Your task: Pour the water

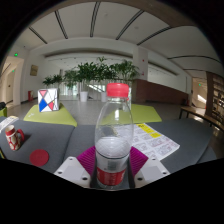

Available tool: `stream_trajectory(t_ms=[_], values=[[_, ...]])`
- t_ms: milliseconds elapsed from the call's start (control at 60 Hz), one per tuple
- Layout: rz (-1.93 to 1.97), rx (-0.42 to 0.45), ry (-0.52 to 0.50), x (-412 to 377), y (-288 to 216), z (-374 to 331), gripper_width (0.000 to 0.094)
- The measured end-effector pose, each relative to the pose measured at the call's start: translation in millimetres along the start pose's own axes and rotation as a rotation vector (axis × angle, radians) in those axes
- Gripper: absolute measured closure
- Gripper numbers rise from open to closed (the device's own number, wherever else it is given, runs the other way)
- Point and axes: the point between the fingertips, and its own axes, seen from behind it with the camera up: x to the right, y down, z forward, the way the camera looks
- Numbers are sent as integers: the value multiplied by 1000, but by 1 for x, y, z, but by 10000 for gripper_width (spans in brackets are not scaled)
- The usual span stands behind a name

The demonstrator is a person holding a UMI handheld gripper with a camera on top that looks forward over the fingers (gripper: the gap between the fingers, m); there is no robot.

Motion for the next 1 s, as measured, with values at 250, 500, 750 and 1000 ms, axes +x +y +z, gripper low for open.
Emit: stream_trajectory(t_ms=[250, 500, 750, 1000], values=[[-102, 21, 73, 11, -23, -15, 598], [-503, 190, 306, -1, -161, -50, 597], [-1196, 459, 425, -144, -278, -71, 601], [-1815, 610, 373, -299, -242, -48, 598]])
